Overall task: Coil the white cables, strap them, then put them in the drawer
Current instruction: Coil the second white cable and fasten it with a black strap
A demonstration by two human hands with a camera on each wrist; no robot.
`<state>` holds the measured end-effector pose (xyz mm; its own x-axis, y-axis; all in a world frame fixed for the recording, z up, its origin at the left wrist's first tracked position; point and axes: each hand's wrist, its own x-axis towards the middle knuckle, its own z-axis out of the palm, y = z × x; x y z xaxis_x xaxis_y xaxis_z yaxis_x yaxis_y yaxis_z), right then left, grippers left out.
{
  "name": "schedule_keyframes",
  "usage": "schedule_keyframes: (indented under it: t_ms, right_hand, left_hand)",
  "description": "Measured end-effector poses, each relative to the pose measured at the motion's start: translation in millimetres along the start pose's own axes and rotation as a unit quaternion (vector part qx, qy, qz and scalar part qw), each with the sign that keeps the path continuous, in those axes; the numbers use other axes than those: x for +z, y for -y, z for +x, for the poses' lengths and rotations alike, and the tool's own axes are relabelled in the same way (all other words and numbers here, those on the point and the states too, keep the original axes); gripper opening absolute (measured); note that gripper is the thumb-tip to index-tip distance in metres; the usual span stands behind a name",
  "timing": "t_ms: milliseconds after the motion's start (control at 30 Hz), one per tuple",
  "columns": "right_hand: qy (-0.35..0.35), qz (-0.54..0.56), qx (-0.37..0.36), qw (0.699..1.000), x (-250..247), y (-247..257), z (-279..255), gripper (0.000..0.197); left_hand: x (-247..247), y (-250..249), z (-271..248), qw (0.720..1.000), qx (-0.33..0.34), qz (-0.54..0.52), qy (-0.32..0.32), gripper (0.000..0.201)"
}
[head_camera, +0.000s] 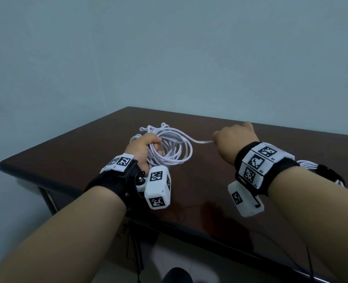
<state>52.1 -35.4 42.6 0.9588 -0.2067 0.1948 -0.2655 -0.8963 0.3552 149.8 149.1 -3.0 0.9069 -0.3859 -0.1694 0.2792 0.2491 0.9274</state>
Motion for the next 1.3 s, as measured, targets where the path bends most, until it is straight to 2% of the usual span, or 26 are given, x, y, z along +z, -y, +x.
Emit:
schedule_keyframes:
  t_ms: [67,167,233,333,400,433,500,600,633,733,800,900,967,1000,1100,1133,1233,1300]
  right_hand:
    - [-0.026,0.097,0.008,0.995,10,-6,-2,0.015]
    - [0.011,0.176,0.007,0.984,21,-7,-6,0.016]
    - [0.04,0.198,0.007,0.979,22,0,-5,0.019]
    - [0.081,0.235,-0.041,0.968,23,17,-5,0.018]
    - [0.087,0.21,-0.071,0.971,23,24,-6,0.015]
    - [0.086,0.181,-0.081,0.976,23,26,-7,0.013]
    - [0.069,0.126,-0.096,0.985,19,28,-10,0.012]
    - [0.007,0.099,-0.133,0.986,6,30,-14,0.017]
    - [-0.018,0.1,-0.145,0.984,0,32,-15,0.018]
    - [-0.085,0.161,-0.152,0.972,-13,37,-18,0.02]
    - [-0.112,0.26,-0.127,0.951,-16,38,-22,0.017]
    - [-0.118,0.425,-0.067,0.895,-14,39,-26,0.012]
    - [-0.093,0.499,-0.047,0.86,-9,39,-26,0.016]
    - [-0.081,0.53,-0.04,0.843,-6,39,-26,0.02]
    - [-0.062,0.586,-0.024,0.807,2,37,-24,0.028]
    - [-0.058,0.596,-0.023,0.8,3,36,-24,0.029]
    - [-0.045,0.623,-0.043,0.78,8,32,-24,0.031]
    - [-0.062,0.621,-0.044,0.78,10,26,-24,0.036]
  left_hand:
    - [3,-4,-3,0.997,-0.016,-0.065,0.049,0.027]
    - [7,-9,-12,0.987,-0.031,-0.109,0.113,0.016]
    - [16,-9,-19,0.981,-0.016,-0.132,0.14,0.02]
    - [31,-8,-27,0.975,0.043,-0.192,0.104,0.031]
    - [38,-10,-28,0.974,0.067,-0.209,0.061,0.029]
    - [38,-11,-26,0.975,0.078,-0.204,0.04,0.034]
    - [33,-10,-19,0.979,0.116,-0.168,-0.004,0.045]
    - [31,-6,-15,0.983,0.171,-0.021,-0.054,0.025]
    - [31,-3,-16,0.98,0.186,0.032,-0.06,0.02]
    - [32,5,-19,0.951,0.224,0.21,-0.039,0.024]
    - [33,7,-23,0.942,0.221,0.252,-0.018,0.025]
    - [34,11,-22,0.965,0.192,0.169,0.052,0.018]
    - [34,14,-23,0.968,0.19,0.125,0.103,0.016]
    - [35,15,-21,0.968,0.188,0.117,0.119,0.024]
    - [37,17,-22,0.958,0.175,0.14,0.178,0.066]
    - [38,16,-24,0.955,0.177,0.155,0.18,0.065]
    - [43,13,-24,0.959,0.181,0.175,0.133,0.037]
    - [44,15,-18,0.965,0.174,0.176,0.083,0.041]
